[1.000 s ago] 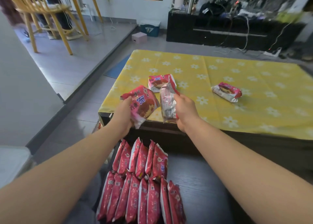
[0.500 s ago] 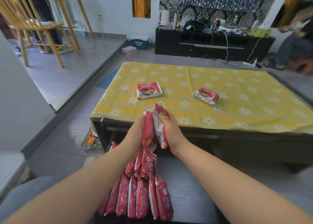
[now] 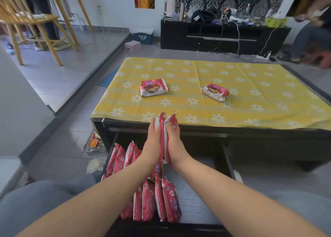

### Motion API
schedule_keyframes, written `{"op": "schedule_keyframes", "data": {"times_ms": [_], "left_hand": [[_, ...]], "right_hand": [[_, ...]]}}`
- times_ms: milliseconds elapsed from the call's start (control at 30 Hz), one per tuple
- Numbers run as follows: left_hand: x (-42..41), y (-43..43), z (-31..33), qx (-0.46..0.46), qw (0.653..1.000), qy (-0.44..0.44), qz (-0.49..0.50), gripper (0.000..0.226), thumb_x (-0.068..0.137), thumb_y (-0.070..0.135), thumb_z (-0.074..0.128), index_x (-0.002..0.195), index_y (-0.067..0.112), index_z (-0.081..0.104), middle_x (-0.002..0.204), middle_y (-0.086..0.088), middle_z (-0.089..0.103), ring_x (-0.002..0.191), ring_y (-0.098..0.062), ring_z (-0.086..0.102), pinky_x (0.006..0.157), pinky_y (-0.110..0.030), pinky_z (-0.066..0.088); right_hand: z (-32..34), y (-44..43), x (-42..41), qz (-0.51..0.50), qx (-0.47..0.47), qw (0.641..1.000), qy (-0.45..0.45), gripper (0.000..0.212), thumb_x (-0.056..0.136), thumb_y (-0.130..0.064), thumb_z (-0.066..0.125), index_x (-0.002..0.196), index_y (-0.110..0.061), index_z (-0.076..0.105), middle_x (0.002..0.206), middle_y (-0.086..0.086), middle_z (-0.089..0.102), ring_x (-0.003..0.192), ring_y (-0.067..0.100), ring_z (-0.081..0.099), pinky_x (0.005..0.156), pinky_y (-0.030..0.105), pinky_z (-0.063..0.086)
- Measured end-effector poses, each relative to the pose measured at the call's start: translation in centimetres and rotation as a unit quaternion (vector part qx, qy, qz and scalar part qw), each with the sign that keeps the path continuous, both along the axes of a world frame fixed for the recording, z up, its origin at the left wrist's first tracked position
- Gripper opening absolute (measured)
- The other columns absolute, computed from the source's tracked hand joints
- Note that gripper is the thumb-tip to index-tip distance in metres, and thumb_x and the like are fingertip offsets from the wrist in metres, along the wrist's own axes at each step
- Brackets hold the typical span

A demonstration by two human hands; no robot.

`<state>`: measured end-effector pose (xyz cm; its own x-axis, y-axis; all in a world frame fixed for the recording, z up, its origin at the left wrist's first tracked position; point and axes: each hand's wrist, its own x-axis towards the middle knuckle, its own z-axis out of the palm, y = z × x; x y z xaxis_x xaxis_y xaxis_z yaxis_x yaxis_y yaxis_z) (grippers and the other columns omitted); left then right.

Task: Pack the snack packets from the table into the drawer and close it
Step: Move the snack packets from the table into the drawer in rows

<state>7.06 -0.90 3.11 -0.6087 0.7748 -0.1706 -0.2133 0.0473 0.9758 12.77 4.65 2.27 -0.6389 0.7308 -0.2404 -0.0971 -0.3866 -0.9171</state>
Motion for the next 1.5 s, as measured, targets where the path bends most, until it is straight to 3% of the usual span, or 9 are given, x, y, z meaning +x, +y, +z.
{"op": "schedule_keyframes", "data": {"times_ms": [167,333,400,534,800,1000,1167,1367,1501], "left_hand": [[-1.1,-0.4,-1.4,-0.06,0.996,0.06,-0.035,0.079,0.086,0.081,0.035,0.159,0.054,0.025,0.161,0.011,0.046,0.145,-0.015,0.047,0.122,-0.049,0.039],[-1.3,1.0,-2.7,-0.052,0.998,-0.039,0.005,0.055,0.109,0.052,0.042,0.157,0.026,0.044,0.149,-0.013,0.059,0.139,-0.034,0.056,0.119,-0.056,0.042],[-1.4,0.6,-3.3,-0.068,0.989,-0.132,0.004,0.061,0.102,0.062,0.049,0.148,0.022,0.056,0.138,-0.015,0.068,0.13,-0.037,0.063,0.114,-0.057,0.047],[-2.9,-0.7,-4.6,-0.069,0.973,-0.219,-0.006,0.067,0.099,0.069,0.047,0.137,0.017,0.065,0.124,-0.015,0.077,0.115,-0.034,0.074,0.104,-0.054,0.056],[-4.1,-1.3,-5.3,-0.068,0.963,-0.259,-0.035,0.06,0.092,0.044,0.074,0.14,0.012,0.059,0.122,-0.022,0.076,0.106,-0.042,0.076,0.075,-0.047,0.065],[-4.1,-1.1,-6.0,-0.085,0.966,-0.243,-0.002,0.05,0.098,0.043,0.068,0.14,0.017,0.059,0.122,-0.018,0.077,0.106,-0.039,0.077,0.084,-0.054,0.064],[-4.1,-1.2,-5.9,-0.12,0.945,-0.302,0.038,0.044,0.101,0.051,0.06,0.126,0.015,0.067,0.102,-0.014,0.082,0.086,-0.033,0.081,0.058,-0.044,0.065],[-3.1,0.6,-6.6,-0.142,0.95,-0.277,0.008,0.051,0.103,0.052,0.056,0.133,0.012,0.067,0.119,-0.017,0.078,0.108,-0.038,0.077,0.1,-0.058,0.058],[-2.5,2.3,-7.4,-0.175,0.973,-0.139,-0.06,0.05,0.104,0.048,0.056,0.146,0.019,0.054,0.13,-0.016,0.072,0.115,-0.035,0.074,0.103,-0.058,0.056]], "right_hand": [[-0.6,0.3,0.1,0.023,0.041,0.998,-0.049,0.055,0.107,-0.053,0.044,0.158,-0.035,0.032,0.134,-0.011,0.063,0.111,0.004,0.069,0.089,0.023,0.056],[-0.2,0.7,0.9,0.096,0.09,0.978,-0.162,0.077,0.102,-0.07,0.031,0.166,-0.031,0.013,0.156,0.009,0.051,0.138,0.026,0.055,0.118,0.045,0.043],[-0.1,1.1,1.4,0.115,0.051,0.976,-0.181,0.079,0.101,-0.073,0.022,0.164,-0.025,0.027,0.149,0.01,0.057,0.133,0.026,0.059,0.113,0.04,0.047],[-0.5,2.5,2.7,0.129,0.058,0.975,-0.173,0.045,0.112,-0.044,0.035,0.156,-0.035,0.04,0.116,-0.01,0.07,0.089,0.0,0.074,0.066,0.015,0.055],[-1.7,2.9,4.0,0.145,0.098,0.967,-0.188,0.084,0.097,-0.022,0.074,0.165,-0.025,0.025,0.139,0.0,0.062,0.123,0.02,0.067,0.106,0.046,0.056],[-2.6,3.3,4.0,0.146,0.052,0.963,-0.221,0.058,0.101,-0.028,0.067,0.151,-0.035,0.041,0.12,-0.01,0.067,0.109,0.021,0.071,0.087,0.046,0.063],[-3.4,3.9,4.1,0.144,0.008,0.964,-0.223,0.029,0.107,-0.028,0.048,0.135,-0.033,0.054,0.116,0.0,0.072,0.104,0.021,0.07,0.074,0.043,0.06],[-5.4,4.4,3.2,0.136,0.049,0.966,-0.216,0.038,0.107,-0.023,0.048,0.143,-0.033,0.044,0.121,-0.004,0.066,0.107,0.012,0.067,0.077,0.027,0.055],[-6.8,5.3,3.3,0.113,0.058,0.965,-0.228,0.051,0.107,-0.018,0.045,0.155,-0.032,0.04,0.125,-0.006,0.065,0.109,0.01,0.064,0.082,0.026,0.055]]}}
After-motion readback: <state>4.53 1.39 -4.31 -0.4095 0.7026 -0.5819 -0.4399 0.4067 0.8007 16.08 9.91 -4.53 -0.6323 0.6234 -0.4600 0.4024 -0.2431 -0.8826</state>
